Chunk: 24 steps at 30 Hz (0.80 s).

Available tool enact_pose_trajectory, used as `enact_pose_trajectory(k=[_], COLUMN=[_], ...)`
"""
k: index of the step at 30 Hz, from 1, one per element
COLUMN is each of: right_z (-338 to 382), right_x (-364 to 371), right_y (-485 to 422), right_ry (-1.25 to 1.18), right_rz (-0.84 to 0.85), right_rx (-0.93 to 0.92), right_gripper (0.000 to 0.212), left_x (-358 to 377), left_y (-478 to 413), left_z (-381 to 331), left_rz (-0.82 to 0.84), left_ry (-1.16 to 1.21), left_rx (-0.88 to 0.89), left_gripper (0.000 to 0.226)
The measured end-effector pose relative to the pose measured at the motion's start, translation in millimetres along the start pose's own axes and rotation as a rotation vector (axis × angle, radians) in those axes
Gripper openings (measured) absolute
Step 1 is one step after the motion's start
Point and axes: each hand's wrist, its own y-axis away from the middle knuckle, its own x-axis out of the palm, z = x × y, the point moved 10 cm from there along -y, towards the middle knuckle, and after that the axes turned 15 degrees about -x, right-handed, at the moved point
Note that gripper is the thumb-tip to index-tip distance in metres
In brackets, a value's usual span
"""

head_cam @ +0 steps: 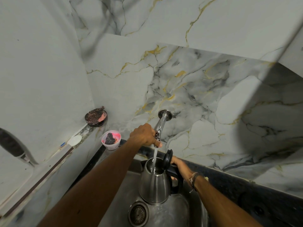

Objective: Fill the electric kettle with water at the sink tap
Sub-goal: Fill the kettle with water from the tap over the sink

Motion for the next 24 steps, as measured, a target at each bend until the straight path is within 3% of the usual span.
enact_pose_trajectory(k=[13, 24], right_z=[11, 7], right_x=[8, 4], right_y=[5, 6], right_ry=[-0.041, 0.019], right_rz=[0.045, 0.026], right_rx=[-0.026, -0.008], right_gripper=[0.048, 0.049], left_x=[1, 1], left_y=[-5, 1], left_z=[1, 1], left_rz=[-0.009, -0.012], left_ry=[-0.003, 0.089], left_rx=[0.009, 0.116], left_gripper=[0.047, 0.045])
